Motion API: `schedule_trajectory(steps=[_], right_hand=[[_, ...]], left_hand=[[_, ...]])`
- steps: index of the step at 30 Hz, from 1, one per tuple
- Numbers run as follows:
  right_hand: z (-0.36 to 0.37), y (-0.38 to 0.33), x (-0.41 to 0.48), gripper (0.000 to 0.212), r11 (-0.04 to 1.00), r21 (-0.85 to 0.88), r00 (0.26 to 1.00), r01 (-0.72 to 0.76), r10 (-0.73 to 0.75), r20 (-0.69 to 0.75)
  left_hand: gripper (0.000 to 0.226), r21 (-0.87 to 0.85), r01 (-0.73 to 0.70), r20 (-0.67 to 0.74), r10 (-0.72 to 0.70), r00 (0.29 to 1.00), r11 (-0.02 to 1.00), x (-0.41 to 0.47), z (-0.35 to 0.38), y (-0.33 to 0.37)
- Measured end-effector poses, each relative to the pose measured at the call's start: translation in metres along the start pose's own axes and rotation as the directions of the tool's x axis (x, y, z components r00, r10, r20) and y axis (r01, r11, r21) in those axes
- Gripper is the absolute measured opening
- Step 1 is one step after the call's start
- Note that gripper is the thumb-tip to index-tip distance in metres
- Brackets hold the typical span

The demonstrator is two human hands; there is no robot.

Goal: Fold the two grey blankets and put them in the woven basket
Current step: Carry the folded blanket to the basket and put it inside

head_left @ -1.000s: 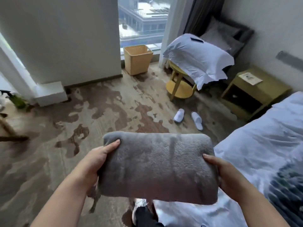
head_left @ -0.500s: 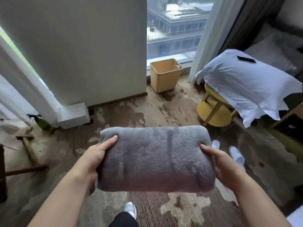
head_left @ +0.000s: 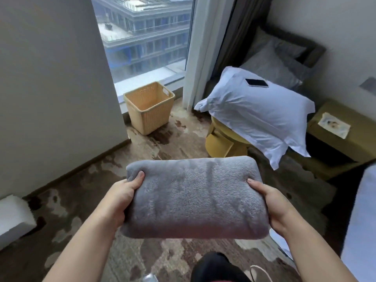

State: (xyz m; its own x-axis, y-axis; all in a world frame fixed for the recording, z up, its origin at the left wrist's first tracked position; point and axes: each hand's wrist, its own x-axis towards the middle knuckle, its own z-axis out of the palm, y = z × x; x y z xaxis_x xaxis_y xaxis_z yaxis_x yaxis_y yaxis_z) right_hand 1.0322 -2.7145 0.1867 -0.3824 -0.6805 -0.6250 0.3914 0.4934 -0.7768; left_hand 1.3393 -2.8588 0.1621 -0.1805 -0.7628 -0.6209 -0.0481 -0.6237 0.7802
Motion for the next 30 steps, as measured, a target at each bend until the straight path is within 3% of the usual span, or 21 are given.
schedule_trajectory(steps=[4,8,17,24,30], right_hand=[[0.013,-0.042,0.06,0.042,0.998,0.011,0.994,0.054,-0.052,-0.099],[0.029,-0.088,0.153,0.036,0.999,-0.013,0.99,0.045,-0.047,-0.133],[0.12,-0.241,0.391,0.018,0.976,-0.215,0.996,0.043,-0.024,0.088],[0.223,-0.343,0.517,0.026,0.932,-0.359,0.971,0.04,0.049,0.234],[0.298,-0.382,0.632,0.033,0.92,-0.382,0.972,-0.09,0.164,0.166]], left_hand=[[0.03,0.061,-0.009,-0.016,0.01,1.0,0.998,0.081,0.022,0.051],[0.034,0.097,-0.001,-0.048,0.005,0.999,0.995,0.169,0.045,0.101],[0.035,0.01,-0.029,-0.287,0.03,0.957,1.0,0.33,0.056,0.233],[0.044,-0.266,0.084,-0.295,-0.164,0.941,0.96,0.42,0.021,0.304],[0.049,-0.358,0.211,-0.223,-0.303,0.926,0.909,0.561,-0.005,0.357]])
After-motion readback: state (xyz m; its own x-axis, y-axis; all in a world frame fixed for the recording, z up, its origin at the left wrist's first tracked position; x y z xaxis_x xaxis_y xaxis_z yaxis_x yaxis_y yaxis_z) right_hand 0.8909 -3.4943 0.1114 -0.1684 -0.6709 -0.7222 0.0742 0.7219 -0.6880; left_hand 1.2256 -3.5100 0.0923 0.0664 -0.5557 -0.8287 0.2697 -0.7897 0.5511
